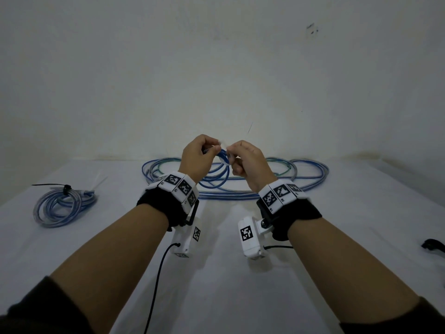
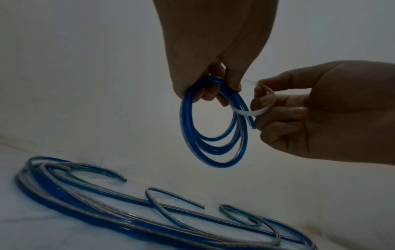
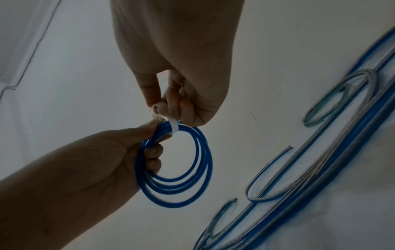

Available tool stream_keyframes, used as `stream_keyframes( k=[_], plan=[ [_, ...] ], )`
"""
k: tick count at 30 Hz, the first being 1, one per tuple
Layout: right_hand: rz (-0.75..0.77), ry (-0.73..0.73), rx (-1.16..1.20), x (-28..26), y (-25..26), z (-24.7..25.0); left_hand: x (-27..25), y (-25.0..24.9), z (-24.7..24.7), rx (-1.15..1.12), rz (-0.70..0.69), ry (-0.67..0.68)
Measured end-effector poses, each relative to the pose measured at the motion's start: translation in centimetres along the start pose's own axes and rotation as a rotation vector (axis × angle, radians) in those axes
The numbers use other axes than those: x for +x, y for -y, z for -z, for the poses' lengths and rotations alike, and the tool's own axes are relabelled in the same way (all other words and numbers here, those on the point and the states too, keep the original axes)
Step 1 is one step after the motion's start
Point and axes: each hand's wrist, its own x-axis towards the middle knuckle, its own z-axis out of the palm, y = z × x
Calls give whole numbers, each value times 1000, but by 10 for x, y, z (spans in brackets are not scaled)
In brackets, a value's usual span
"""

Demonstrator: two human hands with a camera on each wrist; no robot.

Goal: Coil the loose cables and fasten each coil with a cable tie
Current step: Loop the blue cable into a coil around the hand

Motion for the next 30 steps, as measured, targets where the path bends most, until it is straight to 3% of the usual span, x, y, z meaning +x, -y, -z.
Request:
stream_keyframes(
  k=[19,30],
  plan=[
    [17,-14,-52,-1,-5,11,-2,-3,-8,45,-36,26],
    [23,-45,-42,-3,-5,19,-11,-9,-10,305,-258,145]
  ],
)
